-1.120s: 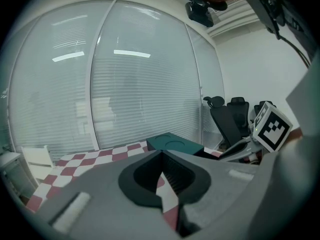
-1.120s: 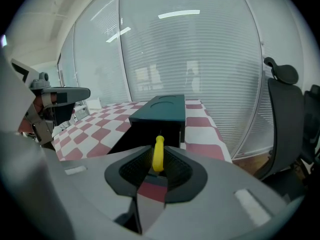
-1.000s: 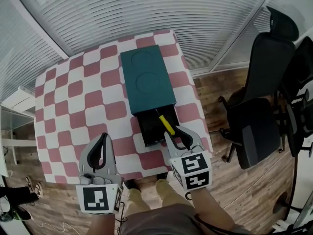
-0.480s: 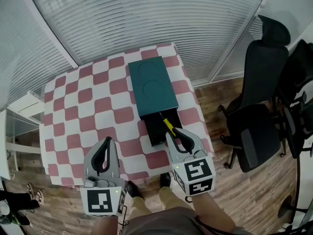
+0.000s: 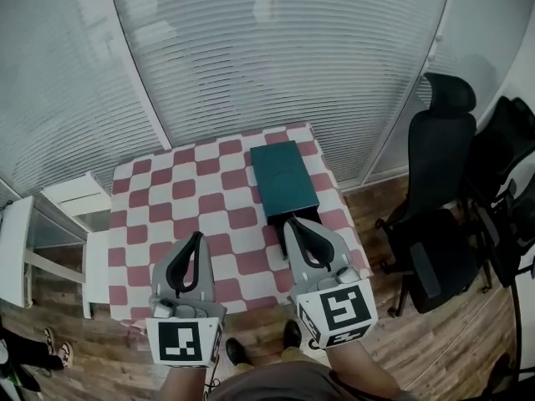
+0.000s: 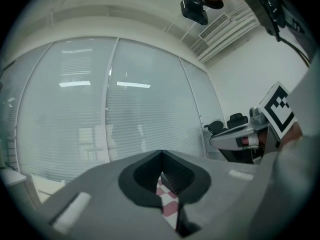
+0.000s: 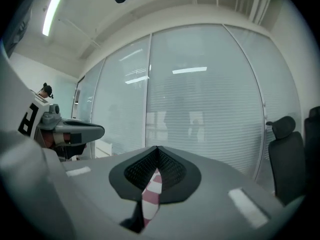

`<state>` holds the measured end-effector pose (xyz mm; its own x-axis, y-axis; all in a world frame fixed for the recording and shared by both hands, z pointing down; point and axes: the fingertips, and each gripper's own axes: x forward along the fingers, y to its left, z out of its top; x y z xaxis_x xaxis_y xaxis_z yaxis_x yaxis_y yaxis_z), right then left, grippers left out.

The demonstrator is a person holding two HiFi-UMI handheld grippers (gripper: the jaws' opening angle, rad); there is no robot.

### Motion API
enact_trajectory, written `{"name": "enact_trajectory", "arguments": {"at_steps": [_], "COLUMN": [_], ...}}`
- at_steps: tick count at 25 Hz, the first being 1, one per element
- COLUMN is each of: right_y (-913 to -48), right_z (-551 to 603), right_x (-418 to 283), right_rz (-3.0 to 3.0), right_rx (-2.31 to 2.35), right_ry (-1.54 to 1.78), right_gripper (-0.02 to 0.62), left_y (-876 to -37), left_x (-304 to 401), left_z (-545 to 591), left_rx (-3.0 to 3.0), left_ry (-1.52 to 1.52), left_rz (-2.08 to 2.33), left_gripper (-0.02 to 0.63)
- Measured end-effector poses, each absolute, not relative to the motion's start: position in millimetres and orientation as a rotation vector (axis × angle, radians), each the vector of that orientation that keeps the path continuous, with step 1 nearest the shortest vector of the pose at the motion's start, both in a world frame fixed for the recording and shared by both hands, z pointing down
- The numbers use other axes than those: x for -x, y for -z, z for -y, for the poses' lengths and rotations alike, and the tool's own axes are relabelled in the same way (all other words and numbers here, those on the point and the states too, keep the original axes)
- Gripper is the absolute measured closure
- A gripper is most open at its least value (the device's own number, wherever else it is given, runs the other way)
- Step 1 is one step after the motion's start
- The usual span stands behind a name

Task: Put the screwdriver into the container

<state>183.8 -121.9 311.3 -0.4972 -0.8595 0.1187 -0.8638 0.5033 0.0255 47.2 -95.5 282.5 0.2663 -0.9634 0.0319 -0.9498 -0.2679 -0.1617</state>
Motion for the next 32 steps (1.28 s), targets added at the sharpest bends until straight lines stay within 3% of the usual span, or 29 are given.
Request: {"name": "enact_trajectory", "arguments": {"at_steps": [8,32], "right_y": [-257.2,-248.8], "right_z": [95.9,72.8], "right_x": [-140.9,-108.2], "right_rz": [2.698,2.706], "right_rx": [-1.494,-1.425], "right_ry": [0.123,0.198], "right_gripper": [0.571,0.572], "left_y": [-234.1,-221.4], "left_x": [-9.3,9.5], "left_z": [74.4,53.0], "left_rx": [2.303,2.281], "left_ry": [0.087,0.022], "left_rz": [-1.838,-1.827], "left_gripper": [0.606,0.606]}}
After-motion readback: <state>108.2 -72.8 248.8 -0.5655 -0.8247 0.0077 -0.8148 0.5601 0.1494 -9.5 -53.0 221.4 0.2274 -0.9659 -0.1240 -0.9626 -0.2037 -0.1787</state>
